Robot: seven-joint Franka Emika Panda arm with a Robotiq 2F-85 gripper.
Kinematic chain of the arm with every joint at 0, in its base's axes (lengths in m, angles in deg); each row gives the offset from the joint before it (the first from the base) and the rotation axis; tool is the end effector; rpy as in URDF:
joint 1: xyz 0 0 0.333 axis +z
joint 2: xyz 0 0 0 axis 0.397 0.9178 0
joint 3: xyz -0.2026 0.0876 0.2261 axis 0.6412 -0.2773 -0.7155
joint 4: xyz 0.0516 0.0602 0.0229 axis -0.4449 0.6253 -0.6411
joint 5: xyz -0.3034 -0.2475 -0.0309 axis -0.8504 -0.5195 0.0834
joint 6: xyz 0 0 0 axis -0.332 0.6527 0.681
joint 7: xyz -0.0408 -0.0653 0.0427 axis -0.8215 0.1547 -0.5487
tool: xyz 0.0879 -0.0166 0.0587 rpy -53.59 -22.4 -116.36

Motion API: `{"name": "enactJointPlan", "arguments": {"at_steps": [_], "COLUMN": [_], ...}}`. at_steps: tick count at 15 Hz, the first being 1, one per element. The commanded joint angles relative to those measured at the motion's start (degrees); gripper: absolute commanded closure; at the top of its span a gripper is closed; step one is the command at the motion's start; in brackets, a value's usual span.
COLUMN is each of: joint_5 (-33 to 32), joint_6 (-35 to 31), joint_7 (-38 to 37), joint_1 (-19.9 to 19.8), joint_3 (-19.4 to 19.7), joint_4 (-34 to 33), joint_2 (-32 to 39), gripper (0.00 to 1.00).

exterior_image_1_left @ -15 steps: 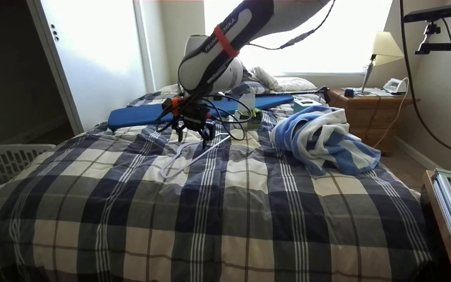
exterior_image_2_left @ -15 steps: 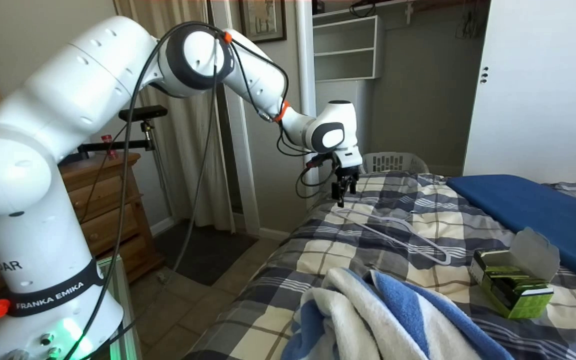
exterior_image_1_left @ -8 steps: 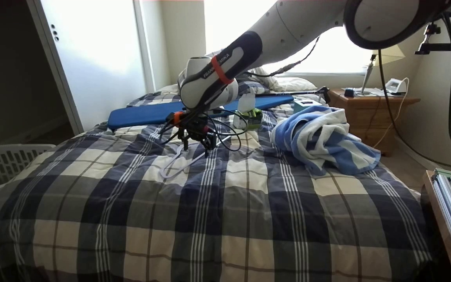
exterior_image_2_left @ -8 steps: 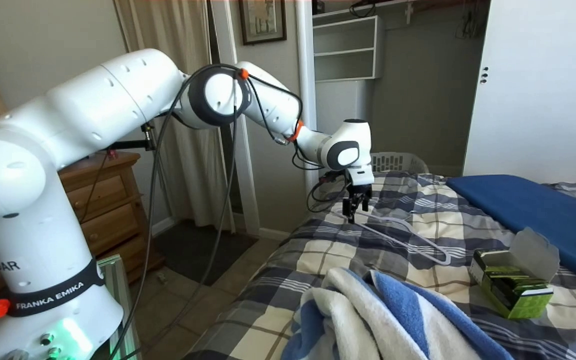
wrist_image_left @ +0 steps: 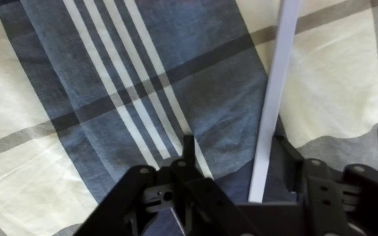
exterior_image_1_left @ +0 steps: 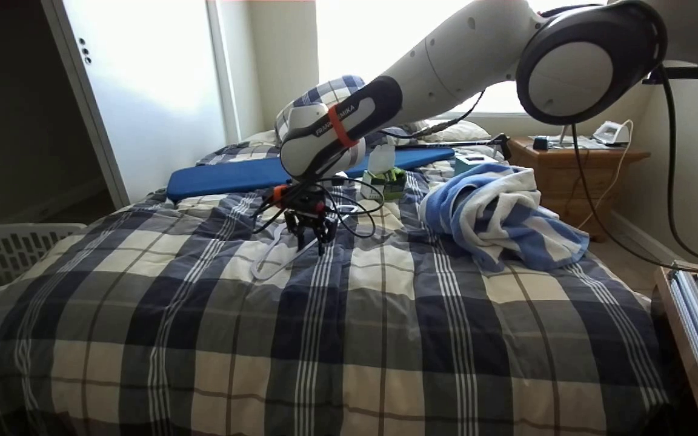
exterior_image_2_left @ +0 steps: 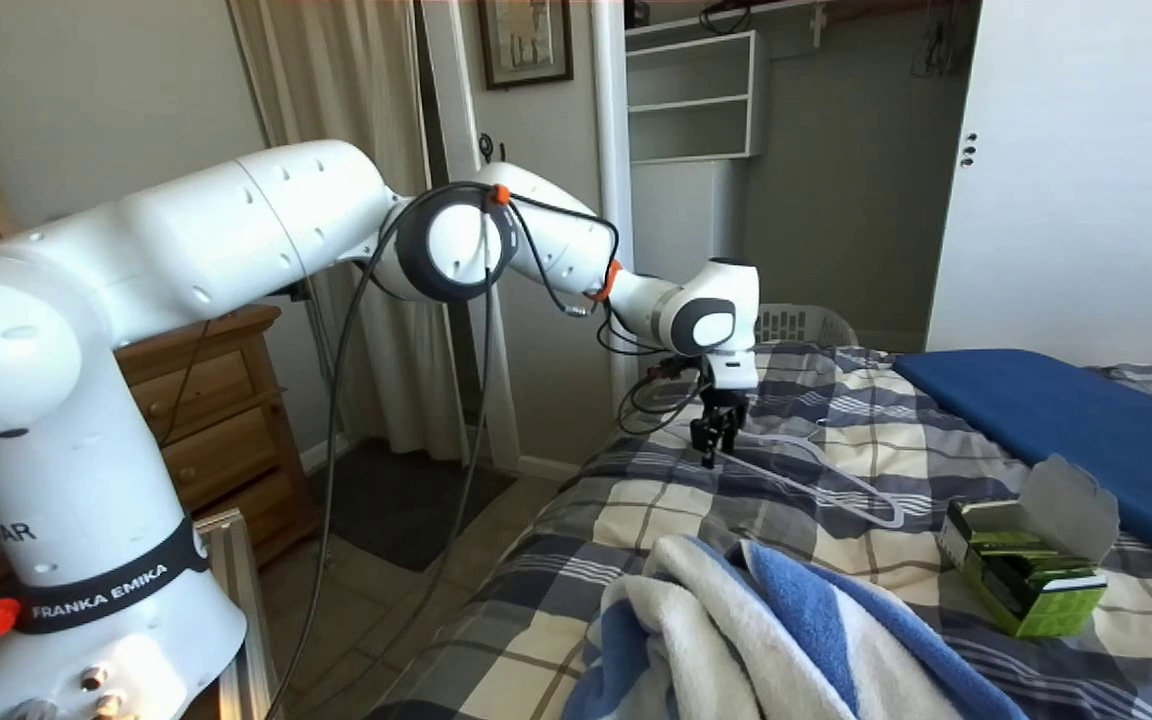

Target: Move the white hanger to the right side of the bed.

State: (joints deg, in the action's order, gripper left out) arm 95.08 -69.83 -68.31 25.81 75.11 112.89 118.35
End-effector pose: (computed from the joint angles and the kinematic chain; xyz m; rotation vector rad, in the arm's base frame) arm 0.7802 -0.0264 0.0900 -2.3215 2.0639 0.0025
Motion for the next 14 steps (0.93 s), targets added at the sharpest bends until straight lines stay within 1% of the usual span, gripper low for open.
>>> {"name": "enactJointPlan", "arguments": {"at_steps": [1, 2, 4, 5, 6, 7, 8, 11, 12, 14], "joint_5": [-1.6, -1.6, -1.8, -1.9, -2.0, -2.2, -2.5, -3.2, -2.0, -2.6], "joint_6": [3.3, 3.6, 4.2, 4.4, 4.8, 5.7, 6.9, 11.0, 11.8, 13.0], "joint_7": [-1.8, -1.8, -1.9, -1.9, -2.1, -2.4, -2.7, -3.1, -2.4, -1.0], "joint_1": [-1.5, -1.5, -1.6, -1.6, -1.6, -1.5, -1.5, -1.6, -0.9, -0.5], "joint_3": [-1.6, -1.7, -1.9, -2.0, -2.0, -1.9, -1.8, -1.8, -0.3, 0.2], "joint_4": [-8.3, -9.1, -10.7, -11.3, -11.9, -12.3, -12.7, -13.7, -12.3, -11.1], "joint_2": [4.4, 4.8, 5.6, 5.9, 6.3, 6.4, 6.5, 6.7, 5.8, 4.9], "gripper": [0.24, 0.18, 0.13, 0.14, 0.39, 0.39, 0.43, 0.66, 0.73, 0.87]}}
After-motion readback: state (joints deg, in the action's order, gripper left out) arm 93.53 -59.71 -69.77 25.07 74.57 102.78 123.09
